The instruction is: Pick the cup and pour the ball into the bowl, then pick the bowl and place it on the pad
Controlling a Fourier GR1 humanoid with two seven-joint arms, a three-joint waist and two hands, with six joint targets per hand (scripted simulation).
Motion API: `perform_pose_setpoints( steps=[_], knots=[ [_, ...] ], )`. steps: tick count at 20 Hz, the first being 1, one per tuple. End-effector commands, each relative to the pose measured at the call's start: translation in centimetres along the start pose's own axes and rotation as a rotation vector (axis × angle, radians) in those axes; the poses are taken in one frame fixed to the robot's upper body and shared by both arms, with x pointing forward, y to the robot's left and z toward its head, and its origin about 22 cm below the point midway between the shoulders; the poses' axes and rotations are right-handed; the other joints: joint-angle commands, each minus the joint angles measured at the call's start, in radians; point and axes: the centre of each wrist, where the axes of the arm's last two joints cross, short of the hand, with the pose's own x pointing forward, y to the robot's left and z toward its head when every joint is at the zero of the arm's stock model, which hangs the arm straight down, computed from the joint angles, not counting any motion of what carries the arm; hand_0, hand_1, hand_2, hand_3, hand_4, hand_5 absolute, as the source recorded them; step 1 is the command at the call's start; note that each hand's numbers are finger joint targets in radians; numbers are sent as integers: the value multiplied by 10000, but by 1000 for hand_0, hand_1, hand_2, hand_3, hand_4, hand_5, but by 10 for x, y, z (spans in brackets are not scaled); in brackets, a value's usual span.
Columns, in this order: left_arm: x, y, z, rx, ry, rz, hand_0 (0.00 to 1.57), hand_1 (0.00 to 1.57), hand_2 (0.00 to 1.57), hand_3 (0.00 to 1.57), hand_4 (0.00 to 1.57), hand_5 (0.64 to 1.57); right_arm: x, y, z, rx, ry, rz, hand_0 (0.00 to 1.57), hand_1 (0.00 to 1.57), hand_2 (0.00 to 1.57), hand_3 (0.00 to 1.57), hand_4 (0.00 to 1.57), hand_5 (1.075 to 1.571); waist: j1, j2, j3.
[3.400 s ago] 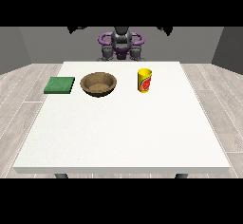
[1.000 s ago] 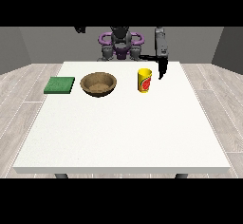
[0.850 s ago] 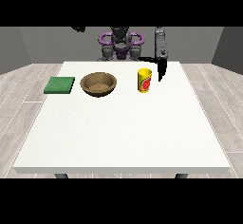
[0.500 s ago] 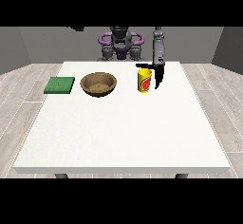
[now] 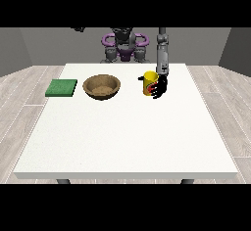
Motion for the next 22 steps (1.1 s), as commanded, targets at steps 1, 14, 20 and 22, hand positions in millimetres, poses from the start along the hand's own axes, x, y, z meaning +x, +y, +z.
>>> perform_pose_setpoints(
  steps=[1,14,20,22],
  knots=[
    [-5,11,13,232,-704,-1958,1319,1319,1571,1571,1002,1497,-2,-9,9,206,-262,200,0,0,0,0,0,1562,-292,205,8],
    [7,-60,-14,-1474,-177,-4347,1360,1360,1571,1571,1119,1499,-19,-67,1,-1019,1667,-368,0,0,0,0,189,1558,551,-1855,10],
    [29,-86,-55,-1196,-870,-7558,1405,1405,1571,1571,1058,1548,-37,-47,0,-532,1506,-403,0,0,0,0,256,1561,160,-1693,25],
    [40,-96,-71,-1023,-963,-8204,1425,1425,1571,1571,1010,1558,-42,-47,-2,-391,1534,-400,0,0,0,0,275,1560,46,-1531,24]
  ],
)
